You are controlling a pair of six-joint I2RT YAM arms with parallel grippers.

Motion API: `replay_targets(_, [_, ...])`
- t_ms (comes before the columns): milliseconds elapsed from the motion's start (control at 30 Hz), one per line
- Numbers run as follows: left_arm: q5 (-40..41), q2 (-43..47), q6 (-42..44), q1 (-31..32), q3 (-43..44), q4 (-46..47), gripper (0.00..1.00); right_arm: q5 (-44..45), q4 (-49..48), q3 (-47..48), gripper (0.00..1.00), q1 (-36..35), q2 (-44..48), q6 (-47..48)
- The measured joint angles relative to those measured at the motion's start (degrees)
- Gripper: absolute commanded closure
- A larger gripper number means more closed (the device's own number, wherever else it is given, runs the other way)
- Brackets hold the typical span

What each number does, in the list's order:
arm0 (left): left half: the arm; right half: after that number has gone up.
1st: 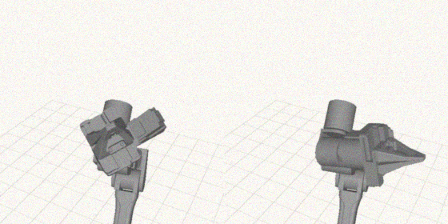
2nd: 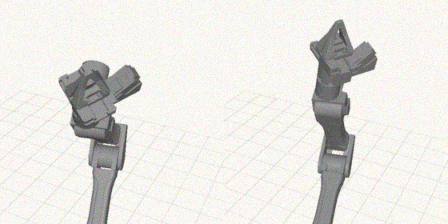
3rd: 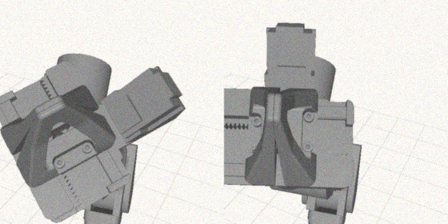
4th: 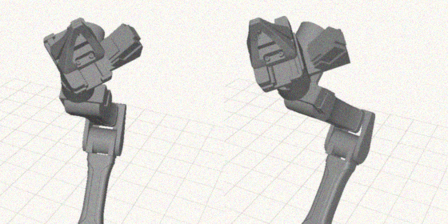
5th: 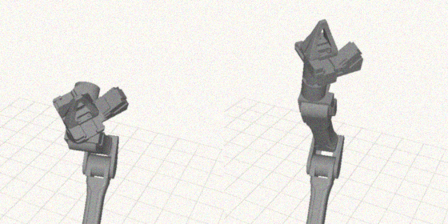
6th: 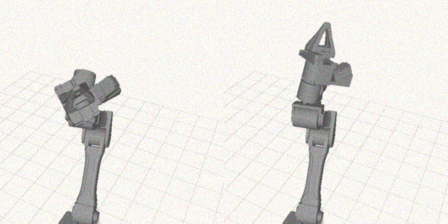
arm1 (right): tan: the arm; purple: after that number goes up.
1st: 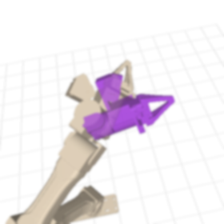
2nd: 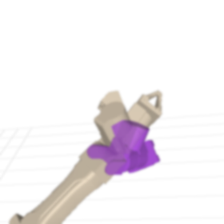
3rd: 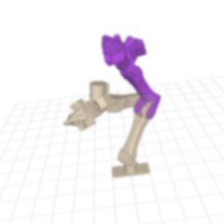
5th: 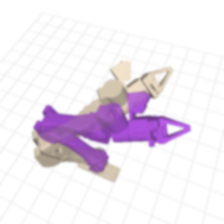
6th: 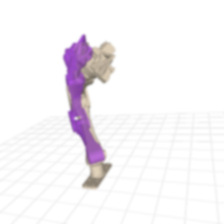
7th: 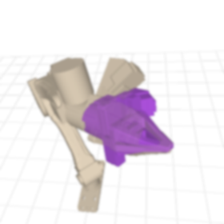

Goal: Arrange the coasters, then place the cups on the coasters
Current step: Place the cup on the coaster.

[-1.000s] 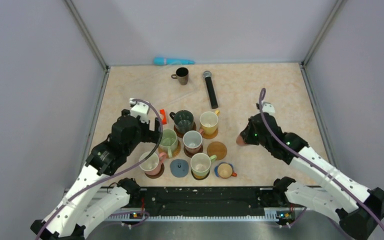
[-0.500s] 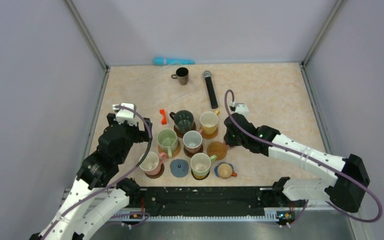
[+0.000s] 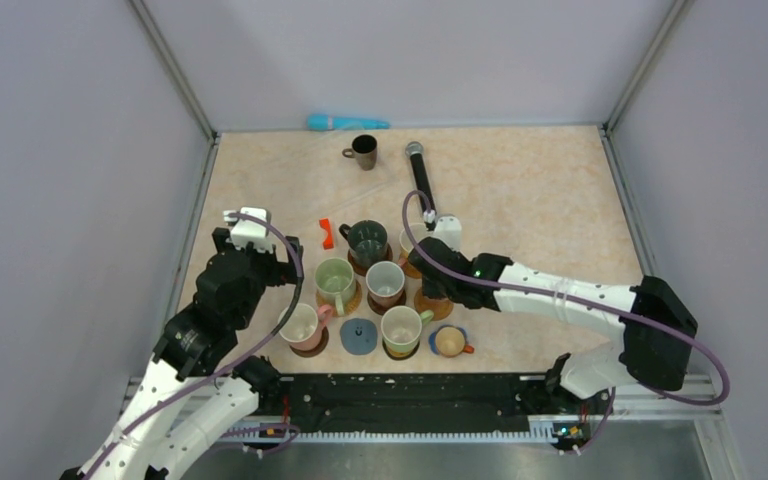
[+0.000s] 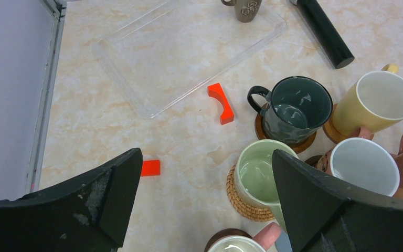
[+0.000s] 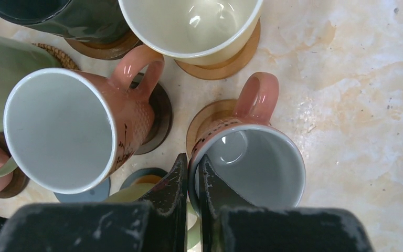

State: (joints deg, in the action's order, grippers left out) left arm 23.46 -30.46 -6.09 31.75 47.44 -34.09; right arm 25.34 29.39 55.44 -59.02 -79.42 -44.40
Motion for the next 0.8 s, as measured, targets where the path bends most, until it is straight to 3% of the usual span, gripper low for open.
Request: replay_targets(800, [-0.02, -0.02, 0.0, 0.0, -0.11, 0.31, 0.01, 2.23, 1.2, 2.8, 1.0, -2.49, -4.72, -1.9])
